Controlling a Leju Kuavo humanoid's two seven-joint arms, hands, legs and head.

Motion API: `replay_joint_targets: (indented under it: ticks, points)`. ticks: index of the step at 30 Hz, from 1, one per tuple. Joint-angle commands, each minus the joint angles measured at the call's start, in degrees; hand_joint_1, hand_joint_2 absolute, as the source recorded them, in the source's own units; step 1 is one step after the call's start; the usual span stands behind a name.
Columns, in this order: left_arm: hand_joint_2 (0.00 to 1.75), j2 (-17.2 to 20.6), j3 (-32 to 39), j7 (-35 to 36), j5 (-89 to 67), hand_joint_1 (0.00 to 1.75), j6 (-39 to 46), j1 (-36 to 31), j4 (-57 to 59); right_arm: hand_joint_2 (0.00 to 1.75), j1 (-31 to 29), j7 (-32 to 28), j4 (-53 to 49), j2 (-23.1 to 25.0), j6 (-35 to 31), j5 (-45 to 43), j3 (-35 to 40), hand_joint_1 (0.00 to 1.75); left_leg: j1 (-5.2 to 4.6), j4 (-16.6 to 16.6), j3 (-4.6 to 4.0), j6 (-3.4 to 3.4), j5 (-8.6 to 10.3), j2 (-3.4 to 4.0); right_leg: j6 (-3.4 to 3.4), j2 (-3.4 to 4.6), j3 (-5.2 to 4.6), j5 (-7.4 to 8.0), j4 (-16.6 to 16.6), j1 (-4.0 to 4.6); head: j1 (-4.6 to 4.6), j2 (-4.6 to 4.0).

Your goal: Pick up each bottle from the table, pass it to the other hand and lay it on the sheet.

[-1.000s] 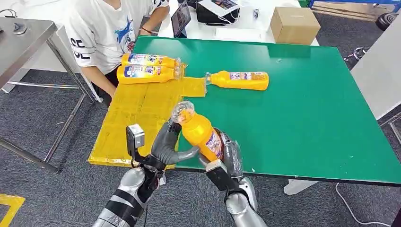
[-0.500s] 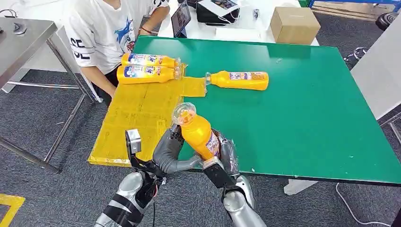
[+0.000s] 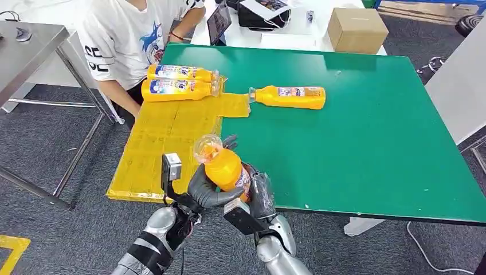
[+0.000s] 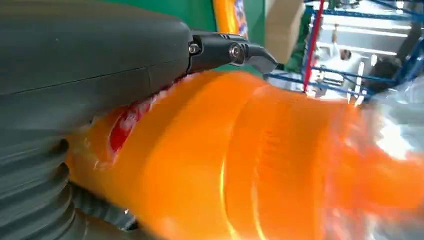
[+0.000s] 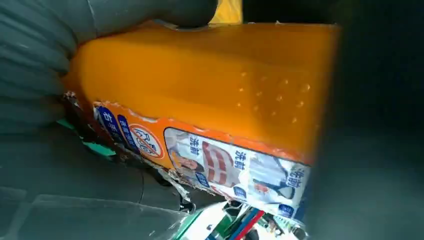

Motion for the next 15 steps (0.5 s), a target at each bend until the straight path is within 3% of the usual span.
replay_joint_targets:
  ticks: [1, 15]
  points:
    - [1.75, 0.6, -3.7, 0.6, 0.6, 0.00, -0.4, -2.5, 5.4, 1.75, -3.6, 0.2, 7.4, 0.1, 2.0, 0.1, 5.9, 1.75, 0.06, 0.0, 0.23, -0.08, -0.08, 0.03, -0.09, 0.08, 0.22, -0.05, -0.1, 0.05, 0.00, 0.00]
    - [1.75, 0.6, -3.7, 0.6, 0.6, 0.00, -0.4, -2.5, 5.4, 1.75, -3.6, 0.2, 7.4, 0.1, 2.0, 0.1, 5.9, 1.75, 0.04, 0.0, 0.14, -0.06, -0.05, 0.01, -0.06, 0.04, 0.13, -0.04, 0.0, 0.03, 0.00, 0.00]
